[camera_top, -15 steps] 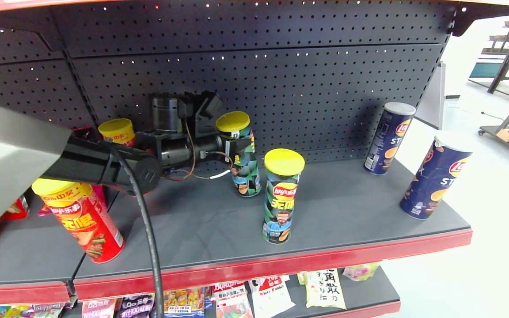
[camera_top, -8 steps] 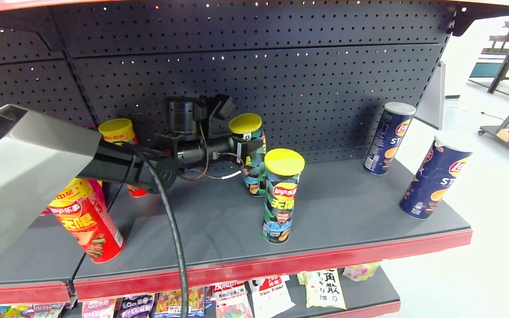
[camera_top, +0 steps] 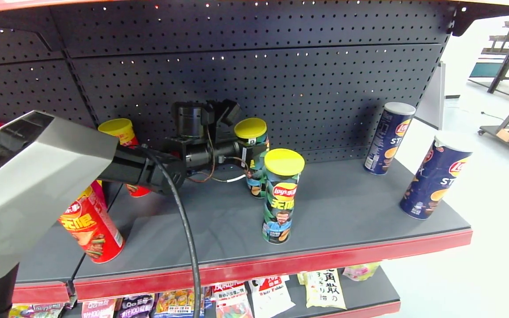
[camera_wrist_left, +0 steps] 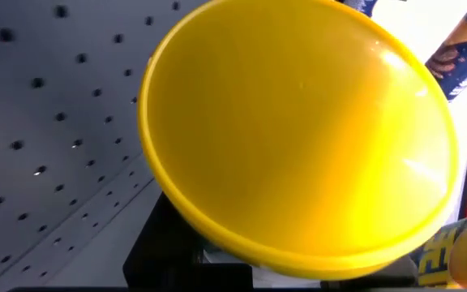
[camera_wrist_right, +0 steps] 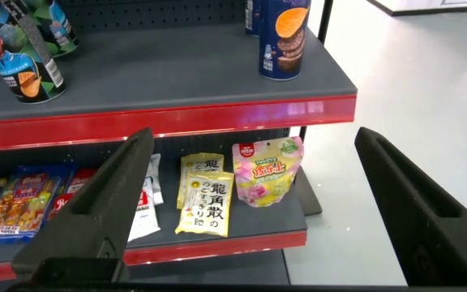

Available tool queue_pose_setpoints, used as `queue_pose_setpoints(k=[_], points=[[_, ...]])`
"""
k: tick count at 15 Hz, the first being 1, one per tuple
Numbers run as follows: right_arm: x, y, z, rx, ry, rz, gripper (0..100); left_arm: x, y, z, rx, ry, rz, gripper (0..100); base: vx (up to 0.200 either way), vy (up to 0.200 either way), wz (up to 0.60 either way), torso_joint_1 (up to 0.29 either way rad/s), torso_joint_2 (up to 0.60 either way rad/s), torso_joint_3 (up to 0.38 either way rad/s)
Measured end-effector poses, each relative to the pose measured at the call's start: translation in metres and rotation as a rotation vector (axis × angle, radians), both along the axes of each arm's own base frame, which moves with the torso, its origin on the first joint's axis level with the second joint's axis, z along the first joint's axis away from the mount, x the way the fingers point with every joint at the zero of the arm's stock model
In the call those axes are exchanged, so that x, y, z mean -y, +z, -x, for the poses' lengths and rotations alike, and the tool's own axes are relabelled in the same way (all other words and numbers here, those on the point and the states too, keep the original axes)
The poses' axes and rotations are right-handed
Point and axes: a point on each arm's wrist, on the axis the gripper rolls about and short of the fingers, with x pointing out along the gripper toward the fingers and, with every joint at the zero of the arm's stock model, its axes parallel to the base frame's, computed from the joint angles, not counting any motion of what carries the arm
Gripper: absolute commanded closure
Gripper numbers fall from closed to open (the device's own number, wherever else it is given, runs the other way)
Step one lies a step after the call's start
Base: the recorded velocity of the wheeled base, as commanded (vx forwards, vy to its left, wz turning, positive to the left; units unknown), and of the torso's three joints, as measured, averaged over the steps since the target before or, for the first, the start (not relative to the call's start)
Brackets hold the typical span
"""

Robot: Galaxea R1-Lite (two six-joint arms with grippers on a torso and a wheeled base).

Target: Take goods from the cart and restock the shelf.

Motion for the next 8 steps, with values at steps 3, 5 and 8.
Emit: queue_pose_setpoints(k=[3,5,8], points=[[0.0,0.0,0.0,0.0,0.0,0.0,0,0.0029,-0.0036,-0.004,0.003,-0.002,0.001,100,0.0,0.0,0.0,0.0,0.0,0.0],[0.0,0.0,0.0,0.0,0.0,0.0,0,0.0051,-0.003,-0.0075,0.014,-0.003,0.006,100,0.0,0.0,0.0,0.0,0.0,0.0],[0.0,0.0,0.0,0.0,0.0,0.0,0,0.0067,-0.0038,-0.0109,0.02,-0.003,0.008,100,0.0,0.0,0.0,0.0,0.0,0.0]])
